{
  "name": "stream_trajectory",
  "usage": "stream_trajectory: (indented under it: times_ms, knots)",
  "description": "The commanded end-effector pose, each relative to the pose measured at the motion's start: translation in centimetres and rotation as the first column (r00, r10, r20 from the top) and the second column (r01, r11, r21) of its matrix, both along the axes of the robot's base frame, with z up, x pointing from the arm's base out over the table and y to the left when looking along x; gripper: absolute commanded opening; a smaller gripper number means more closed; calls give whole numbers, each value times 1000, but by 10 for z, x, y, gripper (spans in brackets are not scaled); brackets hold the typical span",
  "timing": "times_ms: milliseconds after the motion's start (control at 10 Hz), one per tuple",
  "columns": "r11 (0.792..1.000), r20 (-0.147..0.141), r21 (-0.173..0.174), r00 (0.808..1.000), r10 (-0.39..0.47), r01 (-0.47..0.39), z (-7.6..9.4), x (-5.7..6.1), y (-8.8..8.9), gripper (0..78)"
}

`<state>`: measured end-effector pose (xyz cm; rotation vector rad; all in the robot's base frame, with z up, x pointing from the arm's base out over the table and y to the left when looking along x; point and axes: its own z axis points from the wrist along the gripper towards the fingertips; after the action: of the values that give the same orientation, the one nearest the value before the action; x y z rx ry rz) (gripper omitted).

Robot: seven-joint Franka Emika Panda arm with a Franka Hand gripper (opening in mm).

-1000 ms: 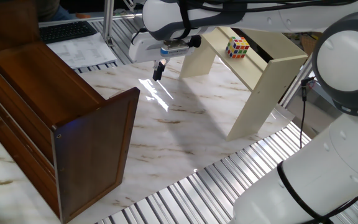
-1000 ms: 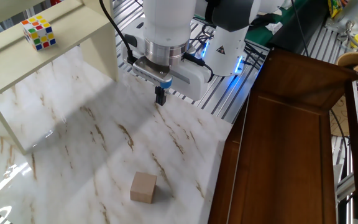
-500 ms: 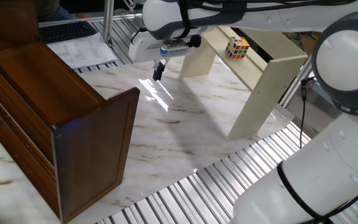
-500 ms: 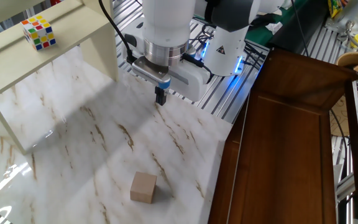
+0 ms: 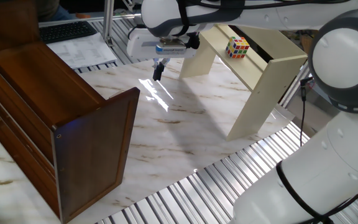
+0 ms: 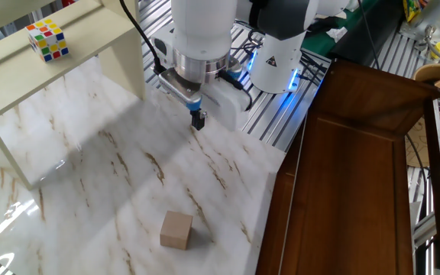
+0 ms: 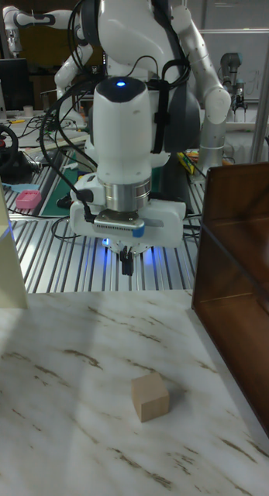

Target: Put the object on the shelf

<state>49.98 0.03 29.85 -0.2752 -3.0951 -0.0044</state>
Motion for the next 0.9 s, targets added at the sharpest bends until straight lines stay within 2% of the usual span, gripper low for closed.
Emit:
stream_trajectory:
  times_ms: [100, 300, 500, 700, 900]
  knots:
    - [957, -42, 12, 956, -290, 291, -10, 25, 11, 0]
    - [950, -35, 18, 950, -311, 312, -24, 39, 19, 0]
    - [950, -34, 19, 950, -310, 310, -29, 49, 21, 0]
    - [951, -38, 19, 951, -306, 307, -33, 63, 24, 0]
    - [949, -34, 18, 949, -313, 314, -45, 73, 27, 0]
